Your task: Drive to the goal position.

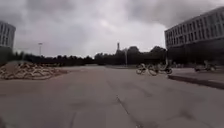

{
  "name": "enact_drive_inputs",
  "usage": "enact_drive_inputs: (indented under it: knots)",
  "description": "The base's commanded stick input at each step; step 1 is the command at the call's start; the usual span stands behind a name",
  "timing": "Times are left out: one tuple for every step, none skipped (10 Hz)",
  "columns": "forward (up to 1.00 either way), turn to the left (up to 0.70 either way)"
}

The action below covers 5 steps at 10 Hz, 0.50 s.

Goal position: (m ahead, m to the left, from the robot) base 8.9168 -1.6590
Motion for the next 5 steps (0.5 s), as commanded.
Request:
enact_drive_inputs:
  knots:
    - [0.85, -0.03]
    - [0.85, -0.03]
    - [0.85, -0.03]
    - [0.85, -0.03]
    - [0.85, -0.03]
